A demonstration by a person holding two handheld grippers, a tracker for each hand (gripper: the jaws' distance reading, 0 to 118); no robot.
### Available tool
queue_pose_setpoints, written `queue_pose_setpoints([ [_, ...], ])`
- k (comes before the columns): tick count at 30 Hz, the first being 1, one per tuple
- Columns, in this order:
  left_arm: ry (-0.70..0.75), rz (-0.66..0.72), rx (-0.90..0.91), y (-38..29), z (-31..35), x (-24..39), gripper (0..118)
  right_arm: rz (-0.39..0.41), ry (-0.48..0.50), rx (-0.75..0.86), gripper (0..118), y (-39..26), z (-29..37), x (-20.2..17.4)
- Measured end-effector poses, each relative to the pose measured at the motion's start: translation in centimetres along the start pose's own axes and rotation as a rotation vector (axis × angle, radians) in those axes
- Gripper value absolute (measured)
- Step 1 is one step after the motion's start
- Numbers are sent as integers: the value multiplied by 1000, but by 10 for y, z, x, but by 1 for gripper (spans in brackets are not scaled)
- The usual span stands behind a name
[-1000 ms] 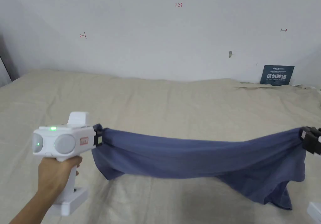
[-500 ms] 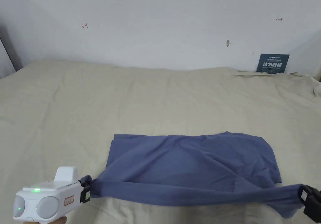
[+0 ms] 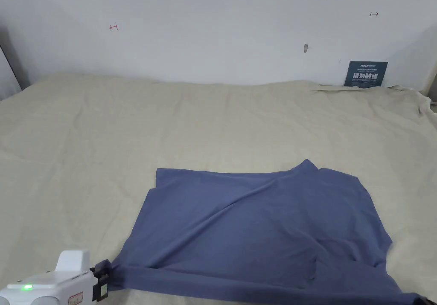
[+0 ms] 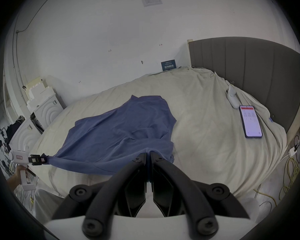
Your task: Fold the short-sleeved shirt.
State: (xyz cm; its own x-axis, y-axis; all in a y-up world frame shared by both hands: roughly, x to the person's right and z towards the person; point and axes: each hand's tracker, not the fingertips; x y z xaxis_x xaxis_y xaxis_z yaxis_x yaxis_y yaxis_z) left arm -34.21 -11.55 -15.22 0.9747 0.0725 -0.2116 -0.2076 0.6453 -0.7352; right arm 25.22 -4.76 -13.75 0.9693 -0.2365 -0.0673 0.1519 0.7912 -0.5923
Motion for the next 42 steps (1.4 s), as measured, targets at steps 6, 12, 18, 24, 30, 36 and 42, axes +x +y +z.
queue_pose_setpoints([
  [6, 21, -2, -44, -20, -16, 7, 0, 5, -64, -96, 3, -21, -25, -4],
  [12, 64, -21, -80, -35, -30, 18, 0, 22, -136, -187, 3, -47, -69, 31],
  [18, 91, -31, -72, -36, -29, 23, 7, 39, -173, -247, 4, -60, -85, 36],
  [24, 142, -49, -87, -31, -23, 31, 85, 64, -184, -243, 65, -51, -75, 24],
  [30, 100, -34, 9, -7, 6, 39, 109, 96, -165, -140, 103, -18, -57, 10],
  [36, 77, -57, 204, 27, 44, 52, 109, 124, -118, 27, 103, 28, -28, -24],
  [42, 91, -88, 335, 48, 68, 69, 107, 155, -111, 192, 103, 56, -8, -45],
])
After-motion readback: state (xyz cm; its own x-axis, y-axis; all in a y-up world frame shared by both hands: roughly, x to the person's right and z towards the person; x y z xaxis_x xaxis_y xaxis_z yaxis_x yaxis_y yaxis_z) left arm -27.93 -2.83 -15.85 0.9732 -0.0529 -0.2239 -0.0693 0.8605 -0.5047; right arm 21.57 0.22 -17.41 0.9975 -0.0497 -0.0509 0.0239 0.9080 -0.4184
